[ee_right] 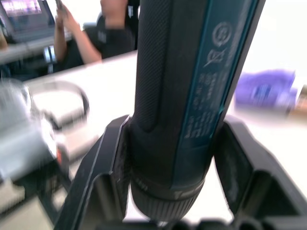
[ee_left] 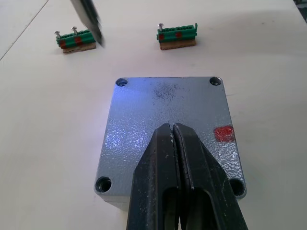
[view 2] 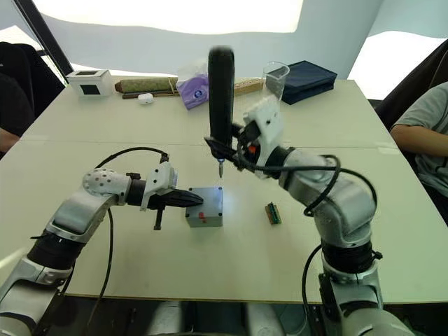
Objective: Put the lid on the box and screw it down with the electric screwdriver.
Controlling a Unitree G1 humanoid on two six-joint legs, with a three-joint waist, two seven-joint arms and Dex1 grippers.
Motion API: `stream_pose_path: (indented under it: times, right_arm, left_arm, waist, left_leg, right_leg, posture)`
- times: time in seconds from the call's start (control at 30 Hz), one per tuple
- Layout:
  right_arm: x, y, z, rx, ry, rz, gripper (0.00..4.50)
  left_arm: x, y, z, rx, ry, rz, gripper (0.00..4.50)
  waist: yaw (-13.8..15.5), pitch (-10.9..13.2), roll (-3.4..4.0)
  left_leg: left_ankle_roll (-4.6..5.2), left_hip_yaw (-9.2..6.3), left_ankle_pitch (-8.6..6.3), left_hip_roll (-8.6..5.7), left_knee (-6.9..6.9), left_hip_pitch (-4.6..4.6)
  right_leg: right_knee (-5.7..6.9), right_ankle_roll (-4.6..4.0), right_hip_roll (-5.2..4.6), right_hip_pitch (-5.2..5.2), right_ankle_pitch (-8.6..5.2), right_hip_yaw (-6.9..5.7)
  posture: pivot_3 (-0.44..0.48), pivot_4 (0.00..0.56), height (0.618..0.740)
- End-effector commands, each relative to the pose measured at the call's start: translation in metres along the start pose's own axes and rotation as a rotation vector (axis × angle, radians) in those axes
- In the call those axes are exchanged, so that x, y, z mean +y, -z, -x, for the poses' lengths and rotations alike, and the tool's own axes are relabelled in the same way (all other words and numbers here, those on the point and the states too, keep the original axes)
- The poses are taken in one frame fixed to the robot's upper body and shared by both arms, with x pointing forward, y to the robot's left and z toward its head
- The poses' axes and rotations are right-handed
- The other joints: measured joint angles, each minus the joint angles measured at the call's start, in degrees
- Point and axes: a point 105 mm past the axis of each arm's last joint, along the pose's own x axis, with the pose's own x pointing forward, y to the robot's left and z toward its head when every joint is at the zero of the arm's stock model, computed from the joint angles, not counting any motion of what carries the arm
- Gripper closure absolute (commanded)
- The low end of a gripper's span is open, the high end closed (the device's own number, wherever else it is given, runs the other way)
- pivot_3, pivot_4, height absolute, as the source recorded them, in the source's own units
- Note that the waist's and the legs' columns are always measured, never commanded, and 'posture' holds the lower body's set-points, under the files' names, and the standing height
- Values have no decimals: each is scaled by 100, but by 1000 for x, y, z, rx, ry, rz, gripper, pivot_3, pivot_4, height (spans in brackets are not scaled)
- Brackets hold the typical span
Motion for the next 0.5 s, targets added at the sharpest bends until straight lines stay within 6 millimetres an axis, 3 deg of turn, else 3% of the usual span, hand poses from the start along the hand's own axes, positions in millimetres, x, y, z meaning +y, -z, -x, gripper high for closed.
stream_pose_path:
  times: [0.03,0.17,0.3,0.4,0.5]
  right_arm:
    - [-9,-38,14,-79,38,-36,2605]
    - [-40,-35,31,127,201,-32,2605]
    - [-65,-12,49,388,304,-81,2605]
    - [-76,-3,60,475,335,-109,2605]
    - [-105,19,84,624,480,-189,2605]
  left_arm:
    - [0,-30,13,-70,-19,-66,4500]
    - [-2,-57,28,-138,-21,-100,4500]
    - [-6,-70,38,-166,-10,-119,4500]
    - [-9,-76,41,-173,4,-137,4500]
    - [-11,-86,46,-200,8,-143,4500]
  waist:
    - [-1,15,-2]
    - [-1,60,3]
    - [-4,73,6]
    - [-9,93,11]
    - [-24,103,20]
  left_leg:
    - [-1,0,0,1,-1,-1]
    - [-3,3,2,1,-3,-5]
    - [-4,7,2,-2,0,-5]
    - [-3,12,2,-3,-5,-7]
    - [-2,11,2,-2,-7,-29]
  right_leg:
    - [0,-2,1,-1,-2,0]
    - [0,-3,-5,-6,-3,1]
    - [2,-4,-8,-10,-2,3]
    - [1,-5,-8,-17,-3,8]
    - [2,-3,0,-41,-2,13]
  posture:
    - [0,150,740]
    - [0,150,740]
    - [0,150,740]
    - [0,150,740]
    - [0,150,740]
